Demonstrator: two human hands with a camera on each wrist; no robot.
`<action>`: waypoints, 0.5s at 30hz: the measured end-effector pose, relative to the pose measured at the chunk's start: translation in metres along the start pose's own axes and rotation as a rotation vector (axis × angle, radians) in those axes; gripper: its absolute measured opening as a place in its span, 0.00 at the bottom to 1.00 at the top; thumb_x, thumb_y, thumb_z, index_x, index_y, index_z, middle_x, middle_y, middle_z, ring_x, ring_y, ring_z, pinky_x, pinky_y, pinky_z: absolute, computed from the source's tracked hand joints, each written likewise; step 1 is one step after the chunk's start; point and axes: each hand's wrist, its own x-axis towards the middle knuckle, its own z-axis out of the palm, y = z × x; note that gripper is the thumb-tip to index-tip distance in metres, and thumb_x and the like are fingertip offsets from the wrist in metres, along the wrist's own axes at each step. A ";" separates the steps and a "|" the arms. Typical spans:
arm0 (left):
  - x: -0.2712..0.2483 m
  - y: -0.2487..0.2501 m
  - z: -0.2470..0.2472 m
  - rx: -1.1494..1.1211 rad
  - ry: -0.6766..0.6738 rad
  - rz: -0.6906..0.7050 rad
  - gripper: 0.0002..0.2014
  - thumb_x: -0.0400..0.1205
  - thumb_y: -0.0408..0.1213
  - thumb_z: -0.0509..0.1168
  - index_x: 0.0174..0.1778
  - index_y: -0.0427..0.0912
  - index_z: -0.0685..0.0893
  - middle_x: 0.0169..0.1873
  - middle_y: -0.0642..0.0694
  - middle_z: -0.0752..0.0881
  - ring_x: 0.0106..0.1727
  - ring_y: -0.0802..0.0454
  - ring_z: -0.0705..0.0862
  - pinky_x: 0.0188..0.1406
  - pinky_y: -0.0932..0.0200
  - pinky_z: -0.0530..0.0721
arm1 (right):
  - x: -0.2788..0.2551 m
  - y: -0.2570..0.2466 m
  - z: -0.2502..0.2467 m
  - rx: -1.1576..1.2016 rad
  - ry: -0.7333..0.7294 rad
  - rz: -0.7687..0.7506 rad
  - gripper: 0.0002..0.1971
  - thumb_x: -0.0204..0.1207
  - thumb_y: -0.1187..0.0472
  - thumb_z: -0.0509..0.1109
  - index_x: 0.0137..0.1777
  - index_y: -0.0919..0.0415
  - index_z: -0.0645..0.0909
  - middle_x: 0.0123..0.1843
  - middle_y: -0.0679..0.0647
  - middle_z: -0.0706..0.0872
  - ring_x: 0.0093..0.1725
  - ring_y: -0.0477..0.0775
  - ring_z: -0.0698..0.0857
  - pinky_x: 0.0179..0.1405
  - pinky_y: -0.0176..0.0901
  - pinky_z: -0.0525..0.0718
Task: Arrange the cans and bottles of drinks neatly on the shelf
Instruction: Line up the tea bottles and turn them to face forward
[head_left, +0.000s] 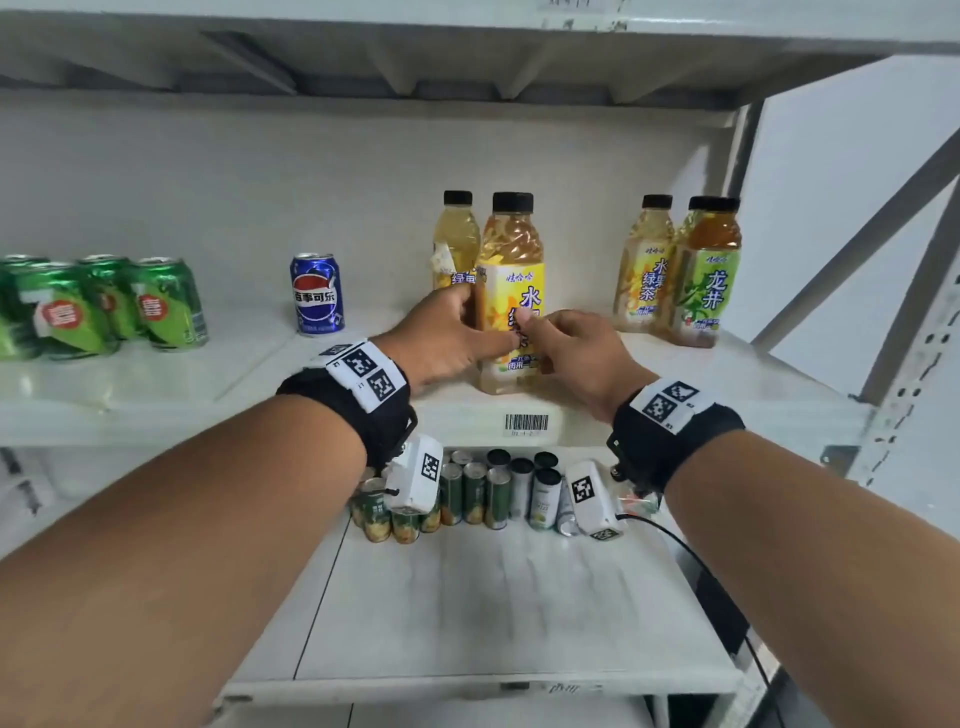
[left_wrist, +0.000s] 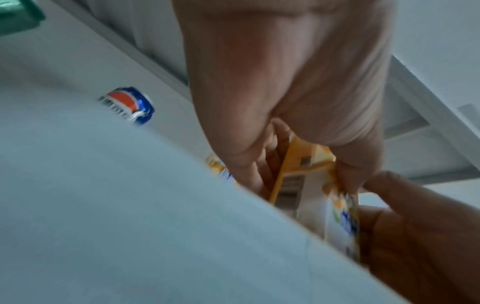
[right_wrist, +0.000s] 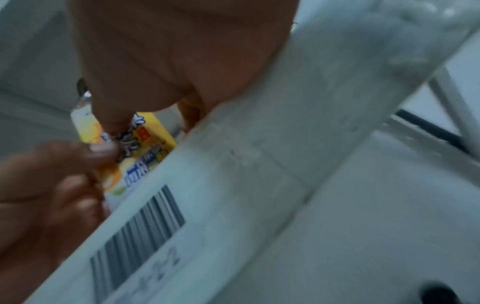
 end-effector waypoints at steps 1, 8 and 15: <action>-0.004 -0.008 0.004 -0.009 0.011 -0.006 0.31 0.67 0.45 0.86 0.66 0.47 0.87 0.57 0.47 0.96 0.60 0.45 0.95 0.66 0.38 0.92 | 0.000 0.003 0.000 -0.037 0.010 -0.012 0.29 0.74 0.31 0.76 0.44 0.62 0.88 0.35 0.52 0.88 0.38 0.51 0.86 0.53 0.69 0.91; -0.015 -0.024 0.011 0.024 0.021 0.066 0.28 0.67 0.46 0.85 0.63 0.51 0.87 0.55 0.53 0.96 0.56 0.52 0.95 0.62 0.42 0.94 | -0.001 0.010 0.001 -0.039 0.020 -0.105 0.30 0.71 0.32 0.78 0.50 0.62 0.85 0.45 0.61 0.91 0.42 0.59 0.86 0.55 0.72 0.90; -0.021 -0.022 0.007 -0.069 -0.023 0.108 0.33 0.63 0.48 0.90 0.64 0.49 0.88 0.60 0.47 0.95 0.64 0.45 0.94 0.65 0.36 0.92 | -0.006 0.007 0.003 -0.091 -0.040 -0.132 0.28 0.69 0.35 0.84 0.57 0.57 0.85 0.43 0.45 0.94 0.42 0.43 0.92 0.42 0.41 0.89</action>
